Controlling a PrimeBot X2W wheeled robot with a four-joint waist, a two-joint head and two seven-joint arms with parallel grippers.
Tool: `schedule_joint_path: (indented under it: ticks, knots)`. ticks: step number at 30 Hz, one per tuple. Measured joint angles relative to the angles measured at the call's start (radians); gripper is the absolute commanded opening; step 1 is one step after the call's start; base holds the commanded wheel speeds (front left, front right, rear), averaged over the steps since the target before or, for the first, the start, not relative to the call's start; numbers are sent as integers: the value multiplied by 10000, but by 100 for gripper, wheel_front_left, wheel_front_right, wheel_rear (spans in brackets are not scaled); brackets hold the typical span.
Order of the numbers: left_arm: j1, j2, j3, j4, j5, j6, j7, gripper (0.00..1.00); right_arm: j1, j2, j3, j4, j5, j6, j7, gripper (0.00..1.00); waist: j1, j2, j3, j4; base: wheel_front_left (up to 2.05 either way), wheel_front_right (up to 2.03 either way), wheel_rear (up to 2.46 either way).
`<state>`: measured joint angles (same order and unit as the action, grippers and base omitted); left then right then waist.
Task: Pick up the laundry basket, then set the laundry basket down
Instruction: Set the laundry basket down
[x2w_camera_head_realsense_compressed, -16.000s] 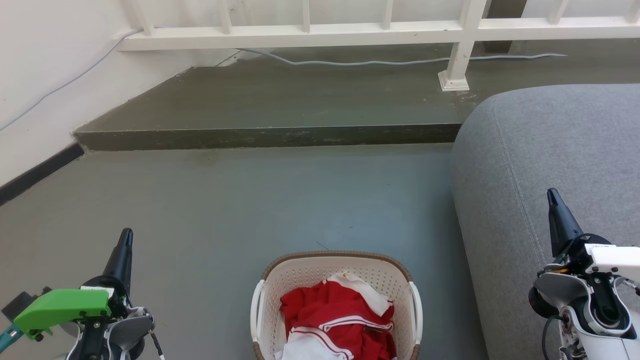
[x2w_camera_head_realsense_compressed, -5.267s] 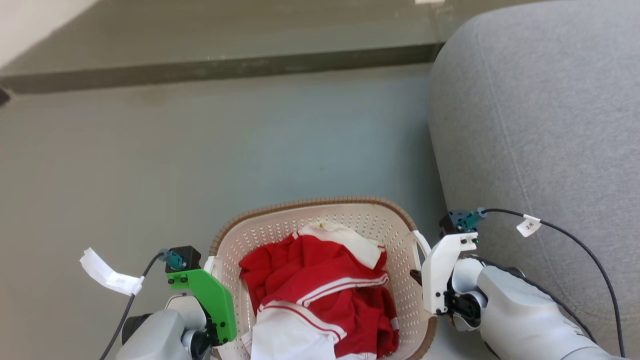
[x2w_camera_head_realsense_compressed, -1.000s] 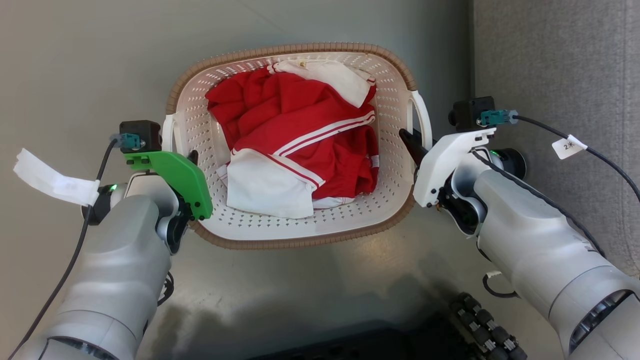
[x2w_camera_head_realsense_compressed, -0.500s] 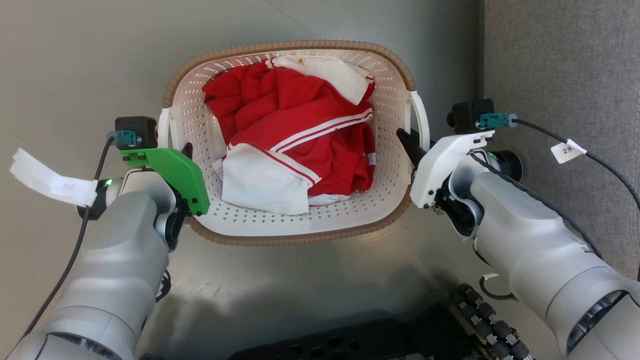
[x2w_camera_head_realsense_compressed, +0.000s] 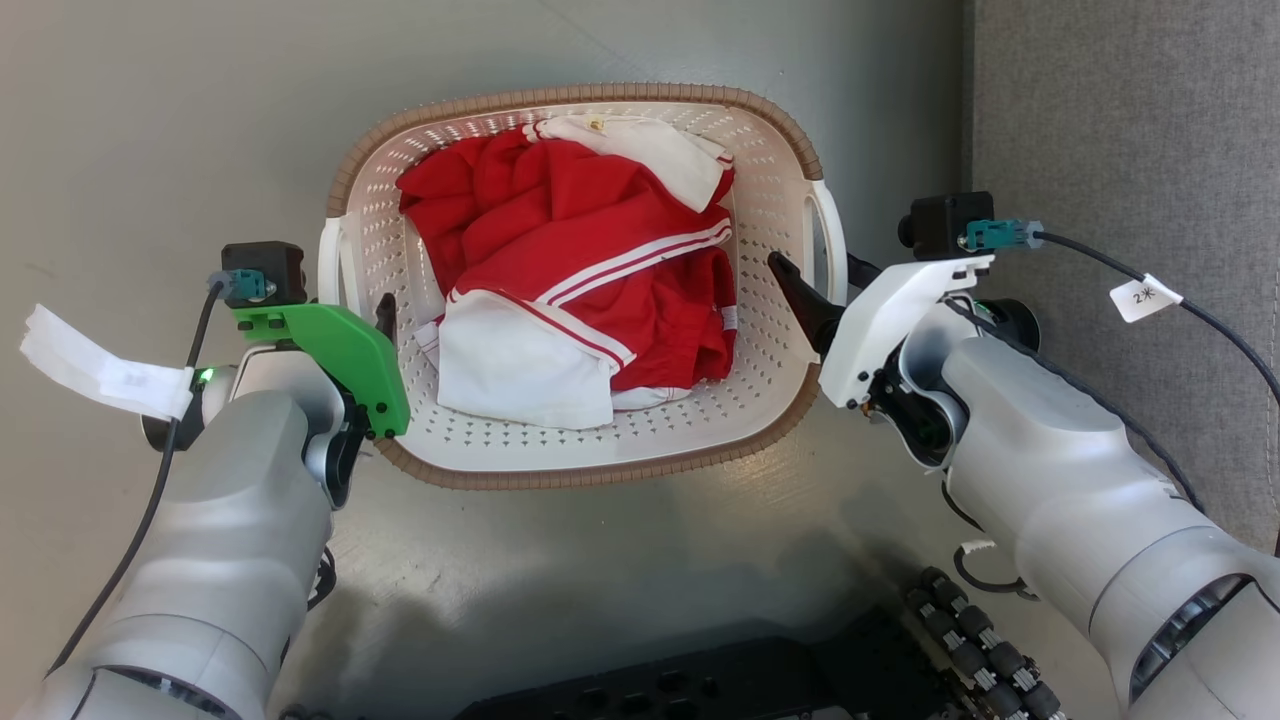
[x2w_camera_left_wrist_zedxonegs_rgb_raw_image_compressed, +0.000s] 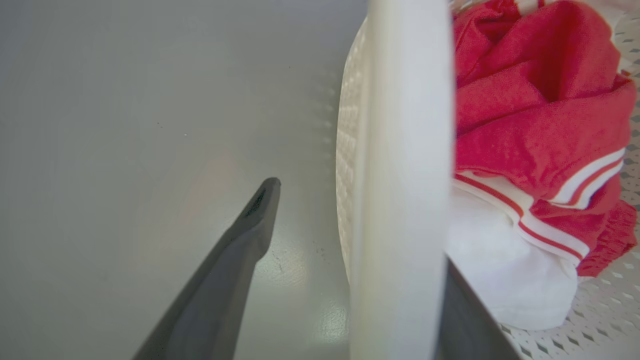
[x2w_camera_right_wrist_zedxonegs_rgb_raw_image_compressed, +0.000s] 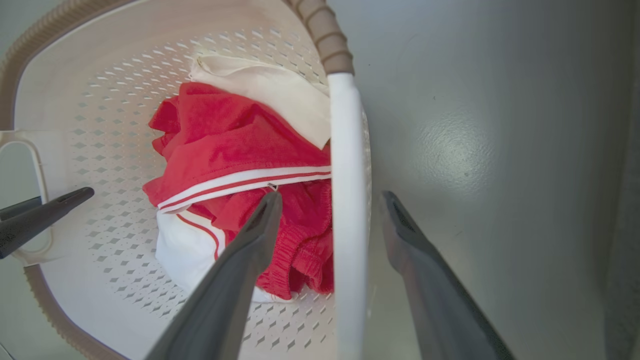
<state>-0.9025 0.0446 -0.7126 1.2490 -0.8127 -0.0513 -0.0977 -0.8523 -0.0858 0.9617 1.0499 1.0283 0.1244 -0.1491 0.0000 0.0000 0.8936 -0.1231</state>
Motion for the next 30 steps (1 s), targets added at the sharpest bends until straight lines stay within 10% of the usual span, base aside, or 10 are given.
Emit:
schedule_joint_path:
  ticks: [30]
  knots:
    - [431, -36, -35, 130, -23, -173, -853, 100, 164, -6, 161, 652, 368, 0, -336, 100, 0, 0, -1539, -11, 0, 0, 0]
